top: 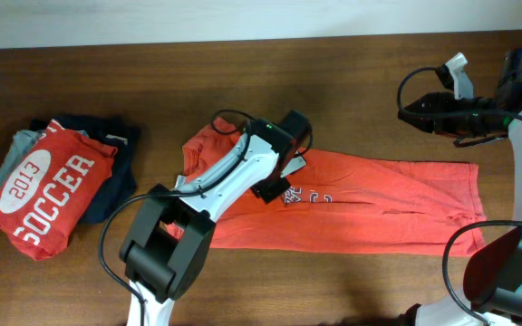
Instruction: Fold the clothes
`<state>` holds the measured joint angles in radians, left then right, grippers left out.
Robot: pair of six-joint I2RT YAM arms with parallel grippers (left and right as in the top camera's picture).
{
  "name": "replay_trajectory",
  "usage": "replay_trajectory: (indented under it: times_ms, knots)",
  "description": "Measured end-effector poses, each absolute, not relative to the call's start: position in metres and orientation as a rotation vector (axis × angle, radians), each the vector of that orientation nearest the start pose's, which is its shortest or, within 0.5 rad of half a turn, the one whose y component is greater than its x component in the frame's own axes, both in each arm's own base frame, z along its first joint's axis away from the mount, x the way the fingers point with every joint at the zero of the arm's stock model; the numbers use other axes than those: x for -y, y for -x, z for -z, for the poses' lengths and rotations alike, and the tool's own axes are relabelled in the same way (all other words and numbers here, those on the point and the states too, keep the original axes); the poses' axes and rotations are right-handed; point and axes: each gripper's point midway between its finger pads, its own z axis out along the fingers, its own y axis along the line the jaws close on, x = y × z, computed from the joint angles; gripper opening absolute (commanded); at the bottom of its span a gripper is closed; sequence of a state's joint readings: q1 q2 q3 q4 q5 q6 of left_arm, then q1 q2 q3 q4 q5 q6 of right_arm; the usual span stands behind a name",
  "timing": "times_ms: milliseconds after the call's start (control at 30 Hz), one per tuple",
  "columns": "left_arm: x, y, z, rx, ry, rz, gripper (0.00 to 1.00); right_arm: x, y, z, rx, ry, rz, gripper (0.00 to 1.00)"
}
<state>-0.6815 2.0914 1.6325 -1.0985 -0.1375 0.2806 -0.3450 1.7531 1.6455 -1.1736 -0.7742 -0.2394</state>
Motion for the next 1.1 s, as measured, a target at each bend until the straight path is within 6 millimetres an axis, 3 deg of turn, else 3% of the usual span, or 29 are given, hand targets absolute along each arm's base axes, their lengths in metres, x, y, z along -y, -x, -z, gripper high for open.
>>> replay_trajectory:
  times_ms: [67,133,200,533,700,1000,1100]
  knots:
    - [0.239,-0.328,-0.042,-2.727,-1.424,-0.184,0.17,0.013,-0.393,-0.218,-2.518,0.016,-0.876,0.52]
    - [0.242,-0.329,-0.038,-2.717,-1.421,-0.168,0.31,0.013,-0.393,-0.218,-2.518,0.017,-0.876,0.52]
    - [0.242,-0.327,-0.032,-2.72,-1.419,-0.157,0.34,0.013,-0.393,-0.218,-2.518,0.016,-0.876,0.52]
    - [0.248,-0.334,-0.023,-2.687,-1.393,-0.132,0.34,0.013,-0.392,-0.218,-2.52,0.014,-0.878,0.52]
    - [0.247,-0.332,-0.01,-2.711,-1.409,-0.143,0.33,0.013,-0.392,-0.218,-2.521,0.008,-0.88,0.52]
    - [0.243,-0.336,-0.007,-2.702,-1.403,-0.194,0.28,0.013,-0.392,-0.218,-2.522,0.005,-0.881,0.52]
    - [0.244,-0.342,-0.008,-2.679,-1.391,-0.208,0.2,0.013,-0.392,-0.218,-2.522,0.004,-0.881,0.52]
